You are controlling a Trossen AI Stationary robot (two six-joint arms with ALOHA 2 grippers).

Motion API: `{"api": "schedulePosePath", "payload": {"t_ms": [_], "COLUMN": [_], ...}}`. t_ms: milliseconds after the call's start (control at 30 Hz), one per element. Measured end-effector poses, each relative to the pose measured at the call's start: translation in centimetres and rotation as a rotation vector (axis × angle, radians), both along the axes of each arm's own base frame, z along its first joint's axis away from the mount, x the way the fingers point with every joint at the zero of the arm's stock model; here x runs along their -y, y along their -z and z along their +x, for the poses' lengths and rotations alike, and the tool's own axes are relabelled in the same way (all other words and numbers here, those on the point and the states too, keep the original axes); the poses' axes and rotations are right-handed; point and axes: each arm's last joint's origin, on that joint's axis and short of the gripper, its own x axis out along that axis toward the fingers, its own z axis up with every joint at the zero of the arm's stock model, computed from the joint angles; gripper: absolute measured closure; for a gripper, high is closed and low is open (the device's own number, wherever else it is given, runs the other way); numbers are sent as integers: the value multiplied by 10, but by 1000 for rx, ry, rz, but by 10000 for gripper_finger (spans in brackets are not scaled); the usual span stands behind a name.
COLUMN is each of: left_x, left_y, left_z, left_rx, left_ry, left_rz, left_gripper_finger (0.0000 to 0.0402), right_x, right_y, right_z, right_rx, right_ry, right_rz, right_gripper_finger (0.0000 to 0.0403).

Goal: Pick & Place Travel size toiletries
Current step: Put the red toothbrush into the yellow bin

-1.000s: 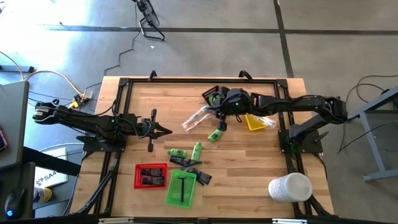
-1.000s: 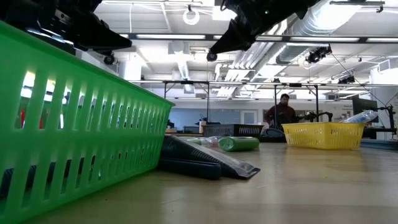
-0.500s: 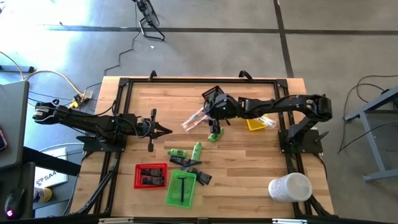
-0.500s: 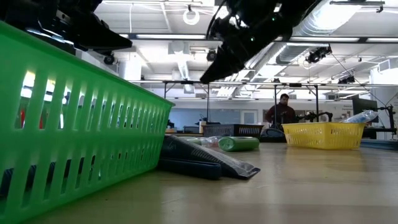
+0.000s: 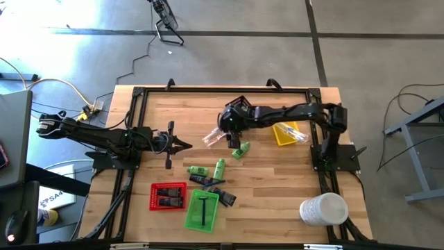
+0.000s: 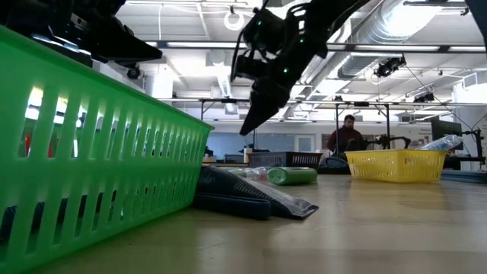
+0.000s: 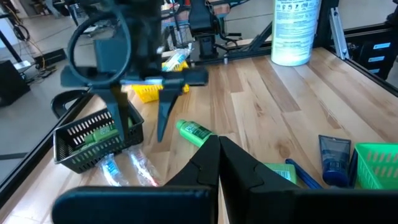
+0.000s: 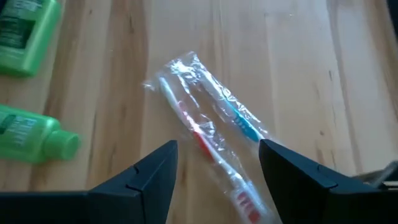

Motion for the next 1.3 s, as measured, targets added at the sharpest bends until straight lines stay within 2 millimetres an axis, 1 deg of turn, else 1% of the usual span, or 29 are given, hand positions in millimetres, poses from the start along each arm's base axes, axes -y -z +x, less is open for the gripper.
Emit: {"api": "schedulePosePath", "payload": {"t_ms": [167,333,433,667,767,833,1000,1133,1300], "left_x": [0,-1,-1,-1,-1,-1,0,0,0], "left_y": [-4,-6,-6,-6,-6,-6,-6,-5,-5], "left_z": [-2,-5,-5,-5,-5,-5,-5,-5,-5], "left_rx": [24,42,38,38,38,38,34,30,33], "left_ry": [0,0,0,1,1,1,2,2,4], "left_rz": [-2,1,2,3,4,5,5,2,1], "left_gripper_finger": [401,401,401,401,401,401,402,401,401], "right_x": [8,9,8,10,14,14,14,8,1], "right_y": [19,38,45,43,42,46,54,61,64], "right_z": [4,5,7,12,12,13,15,14,10], "right_rx": [-48,-124,-137,-79,-60,-61,-78,-136,-190], "right_ry": [-6,-18,-22,-31,-51,-60,-70,-102,-134], "right_rz": [37,42,43,-8,34,50,43,8,40], "right_gripper_finger": [183,183,183,183,183,183,183,183,183]}}
